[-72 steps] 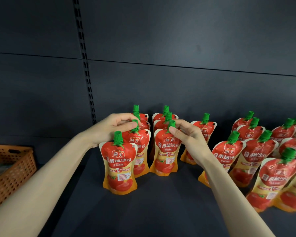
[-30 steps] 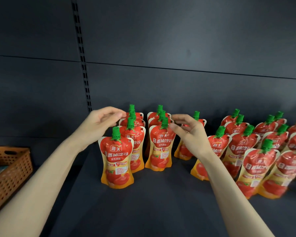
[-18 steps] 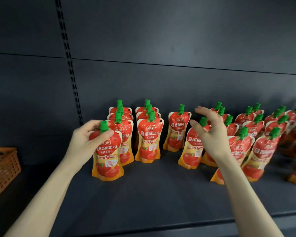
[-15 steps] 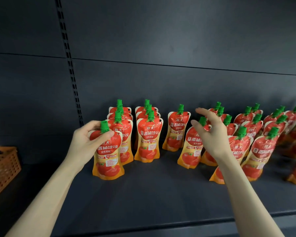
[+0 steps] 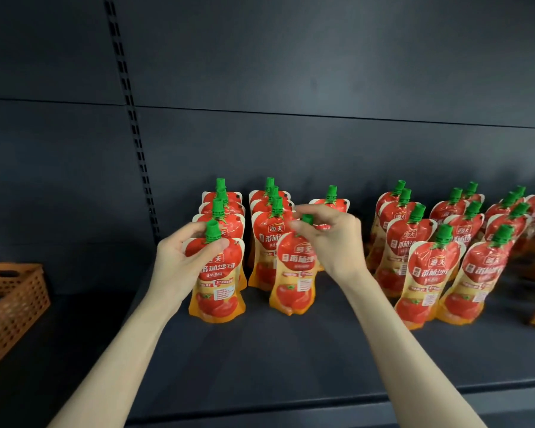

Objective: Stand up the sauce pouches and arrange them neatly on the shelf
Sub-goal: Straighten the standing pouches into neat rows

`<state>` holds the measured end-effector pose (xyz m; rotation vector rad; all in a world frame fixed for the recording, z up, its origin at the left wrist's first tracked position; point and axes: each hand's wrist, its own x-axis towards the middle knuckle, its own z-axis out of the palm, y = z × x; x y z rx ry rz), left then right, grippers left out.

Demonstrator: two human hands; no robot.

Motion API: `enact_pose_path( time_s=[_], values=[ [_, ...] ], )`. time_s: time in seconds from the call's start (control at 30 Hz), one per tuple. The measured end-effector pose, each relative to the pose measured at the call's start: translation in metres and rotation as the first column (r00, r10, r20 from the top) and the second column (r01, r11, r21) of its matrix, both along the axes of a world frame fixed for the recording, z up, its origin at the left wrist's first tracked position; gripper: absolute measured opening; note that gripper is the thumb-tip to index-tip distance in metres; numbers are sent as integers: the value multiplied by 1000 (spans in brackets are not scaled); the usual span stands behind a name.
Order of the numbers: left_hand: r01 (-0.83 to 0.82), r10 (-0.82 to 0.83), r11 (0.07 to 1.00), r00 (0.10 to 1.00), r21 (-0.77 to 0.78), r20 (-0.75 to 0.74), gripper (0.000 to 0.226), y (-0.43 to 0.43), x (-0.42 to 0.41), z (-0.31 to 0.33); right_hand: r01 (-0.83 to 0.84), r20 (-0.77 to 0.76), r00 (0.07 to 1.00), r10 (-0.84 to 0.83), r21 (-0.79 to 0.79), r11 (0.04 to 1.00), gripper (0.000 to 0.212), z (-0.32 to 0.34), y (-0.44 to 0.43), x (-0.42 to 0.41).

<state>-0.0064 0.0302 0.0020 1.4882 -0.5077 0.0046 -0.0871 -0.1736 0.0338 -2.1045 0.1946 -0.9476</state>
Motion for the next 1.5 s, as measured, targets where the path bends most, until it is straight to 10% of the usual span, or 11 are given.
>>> enact_pose_path(
  time_s=[0.37,1.5],
  values=[
    [-7,8,1000,987,7,-158,32,1,-12,-56,-186,-41,971,234,477,859,60,-77,17,0],
    [-27,58,956,994,291,-97,44,8,-11,-92,-110,-245,939,239,446,888,47,-121,21,-10]
  ],
)
